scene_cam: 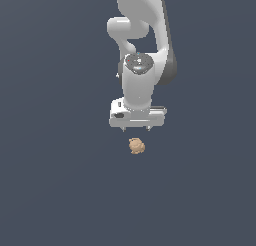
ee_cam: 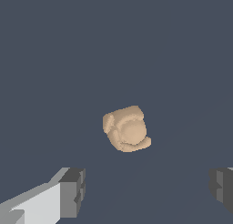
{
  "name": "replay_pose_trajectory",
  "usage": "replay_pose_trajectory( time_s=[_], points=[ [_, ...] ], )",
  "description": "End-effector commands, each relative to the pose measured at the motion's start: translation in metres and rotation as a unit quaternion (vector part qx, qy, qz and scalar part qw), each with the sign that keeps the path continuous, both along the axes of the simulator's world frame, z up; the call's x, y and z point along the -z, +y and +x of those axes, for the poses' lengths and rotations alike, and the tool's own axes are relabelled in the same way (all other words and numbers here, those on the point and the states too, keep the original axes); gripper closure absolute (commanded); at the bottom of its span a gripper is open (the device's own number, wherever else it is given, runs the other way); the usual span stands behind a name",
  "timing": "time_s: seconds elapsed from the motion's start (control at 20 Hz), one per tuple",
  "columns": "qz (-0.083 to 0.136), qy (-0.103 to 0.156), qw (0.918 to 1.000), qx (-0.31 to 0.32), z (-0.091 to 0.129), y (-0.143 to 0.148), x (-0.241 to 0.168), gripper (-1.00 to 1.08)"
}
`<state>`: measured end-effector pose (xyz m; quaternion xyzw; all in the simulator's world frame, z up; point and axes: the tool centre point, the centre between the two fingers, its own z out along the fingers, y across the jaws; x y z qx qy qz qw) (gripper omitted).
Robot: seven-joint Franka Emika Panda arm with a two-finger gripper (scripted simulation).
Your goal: Pick up the object and move it to a goal position.
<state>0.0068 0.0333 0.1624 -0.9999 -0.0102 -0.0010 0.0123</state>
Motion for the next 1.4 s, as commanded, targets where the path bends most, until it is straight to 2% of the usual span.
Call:
replay_pose_trajectory(
  time_s=[0.0,0.7,1.1,1.35],
  points=[
    [-0.002,0.0,0.9999,-0.012,0.001,0.001,0.006,-0.92],
    [-0.012,-0.001,0.9915,-0.13,0.012,0.008,0.067,-0.92],
    [-0.012,0.0,0.9903,-0.138,0.012,0.009,0.073,-0.92],
    [-0.012,-0.001,0.9902,-0.139,0.012,0.009,0.091,-0.92]
  ],
)
